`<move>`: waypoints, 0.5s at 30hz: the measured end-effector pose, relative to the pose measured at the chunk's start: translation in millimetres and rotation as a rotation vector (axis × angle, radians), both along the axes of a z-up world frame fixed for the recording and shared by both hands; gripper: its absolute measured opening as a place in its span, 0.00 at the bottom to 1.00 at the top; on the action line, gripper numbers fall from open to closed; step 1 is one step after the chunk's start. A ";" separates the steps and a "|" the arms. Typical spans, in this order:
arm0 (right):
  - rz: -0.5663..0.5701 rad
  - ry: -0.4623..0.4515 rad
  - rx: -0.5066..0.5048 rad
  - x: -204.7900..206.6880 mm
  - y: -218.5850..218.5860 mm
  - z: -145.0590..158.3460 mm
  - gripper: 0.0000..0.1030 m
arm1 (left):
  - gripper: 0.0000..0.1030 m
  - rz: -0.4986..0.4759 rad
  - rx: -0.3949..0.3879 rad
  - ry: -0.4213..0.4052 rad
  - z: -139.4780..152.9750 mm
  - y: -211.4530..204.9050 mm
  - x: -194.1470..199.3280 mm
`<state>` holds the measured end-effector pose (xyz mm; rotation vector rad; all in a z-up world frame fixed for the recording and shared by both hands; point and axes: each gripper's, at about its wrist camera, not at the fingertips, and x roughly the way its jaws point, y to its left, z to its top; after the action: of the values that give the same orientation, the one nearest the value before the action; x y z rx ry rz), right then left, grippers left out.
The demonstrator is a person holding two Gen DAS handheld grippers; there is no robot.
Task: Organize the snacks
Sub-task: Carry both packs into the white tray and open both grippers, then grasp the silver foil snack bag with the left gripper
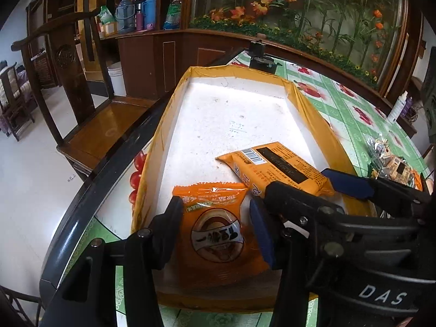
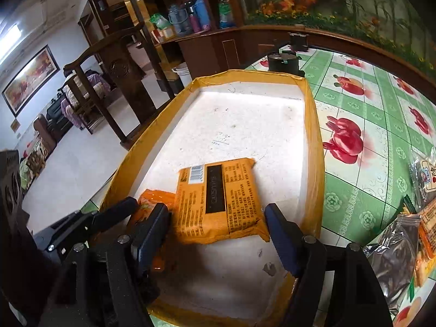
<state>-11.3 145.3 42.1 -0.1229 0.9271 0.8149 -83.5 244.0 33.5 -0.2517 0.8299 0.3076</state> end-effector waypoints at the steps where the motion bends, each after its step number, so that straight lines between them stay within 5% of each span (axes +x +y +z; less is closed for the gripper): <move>1: 0.009 0.004 0.008 -0.3 -2.3 1.8 0.76 | 0.55 -0.003 -0.002 0.000 0.6 0.7 -0.8; 8: -0.033 -0.014 0.174 6.0 -49.2 31.1 0.76 | 0.67 -0.013 -0.014 -0.007 7.4 -2.3 -4.5; 15: -0.342 0.059 0.165 61.2 -119.3 18.7 0.76 | 0.67 0.022 0.013 -0.060 25.5 -3.7 -15.7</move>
<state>49.9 26.0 60.8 0.2001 0.9013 0.5750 -99.2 240.3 59.0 -0.2569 0.7663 0.3242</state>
